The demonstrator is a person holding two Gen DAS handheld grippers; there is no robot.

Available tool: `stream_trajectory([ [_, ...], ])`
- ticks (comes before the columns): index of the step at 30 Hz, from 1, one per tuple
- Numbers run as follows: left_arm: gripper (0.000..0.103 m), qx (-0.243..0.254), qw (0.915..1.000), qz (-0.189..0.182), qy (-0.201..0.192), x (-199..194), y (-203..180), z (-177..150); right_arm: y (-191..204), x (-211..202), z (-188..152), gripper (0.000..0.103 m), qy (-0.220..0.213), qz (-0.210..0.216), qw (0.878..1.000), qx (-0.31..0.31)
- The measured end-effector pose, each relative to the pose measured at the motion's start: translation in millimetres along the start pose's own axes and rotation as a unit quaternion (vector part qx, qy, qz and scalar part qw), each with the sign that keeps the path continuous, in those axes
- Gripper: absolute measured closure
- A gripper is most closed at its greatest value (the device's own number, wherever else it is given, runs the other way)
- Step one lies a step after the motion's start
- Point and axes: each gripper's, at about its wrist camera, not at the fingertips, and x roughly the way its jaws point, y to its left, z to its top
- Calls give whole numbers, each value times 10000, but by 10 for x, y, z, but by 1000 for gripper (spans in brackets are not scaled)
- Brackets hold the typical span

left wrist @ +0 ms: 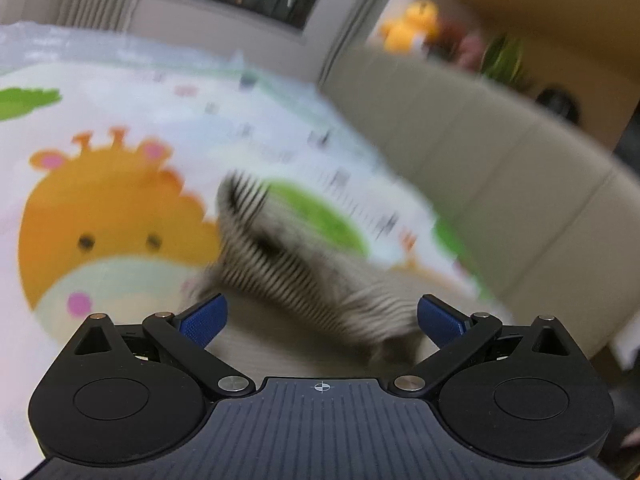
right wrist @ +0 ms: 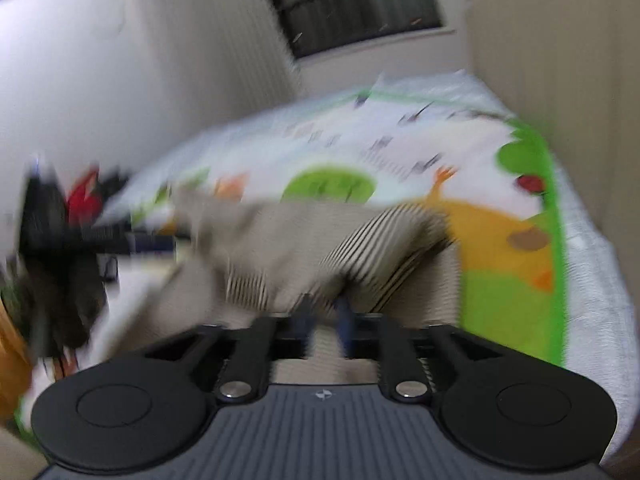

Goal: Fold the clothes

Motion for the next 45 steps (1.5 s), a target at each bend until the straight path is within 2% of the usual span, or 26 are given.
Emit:
stream_trajectory([
  [1,0,7,9999,47,142,46,23,-23,-76,-57,61,41,-155,-40,9997,194],
  [2,0,-23,9997,59,239,79,52,-37,-150,-53,103,26,-241,-96,9991,325],
  [4,0,-124,9994,44,309,115,111,-50,-300,-44,186,26,-411,-208,9972,585],
  [6,0,-201,9996,15,193,93,136,-52,-424,67,231,26,-388,-200,9951,889],
  [11,0,-442,9982,-20,-416,22,122,103,-605,547,297,24,-101,-224,9889,1466],
  [14,0,-410,9972,1,-619,33,82,238,-576,764,203,23,218,-207,9902,1366],
  [16,0,-373,9980,38,-502,107,79,291,-519,792,130,22,293,-220,9929,1134],
  [20,0,-704,9966,-30,419,440,214,235,-419,774,49,18,341,-169,9964,752],
  [21,0,-850,9945,-88,603,521,266,194,-402,778,40,18,340,-169,9970,674],
  [23,0,-988,9934,-200,538,562,313,144,-373,793,37,19,329,-129,9979,550],
  [24,0,-1005,9932,-271,519,569,306,155,-357,812,48,22,302,-79,9983,487],
  [25,0,-1021,9928,-358,515,581,299,165,-344,843,65,37,285,21,9986,438],
  [27,0,-973,9921,-574,546,629,264,179,-319,908,107,41,244,61,9989,398],
  [28,0,-929,9918,-677,558,654,244,186,-308,949,134,49,214,70,9991,366],
  [29,0,-869,9918,-755,557,676,218,192,-306,991,164,51,186,89,9992,345],
  [33,0,-650,9933,-855,435,791,117,237,-342,1151,362,60,27,92,9996,264],
  [35,2,-649,9936,-854,362,879,95,335,-374,1211,536,68,-156,89,9995,246],
  [39,7,-616,9943,-851,204,1068,10,597,-471,1283,831,69,-419,-43,9990,177],
  [42,9,-267,9970,-721,8,1073,-107,674,-566,1364,826,69,-171,-535,9984,33],
  [43,9,-216,9975,-673,-8,1047,-117,655,-622,1354,763,66,-127,-598,9981,69],
  [44,8,-182,9979,-626,19,1012,-109,610,-678,1344,700,56,-84,-659,9977,104],
  [45,8,-139,9983,-571,49,966,-91,563,-735,1335,637,52,-41,-721,9973,140],
])
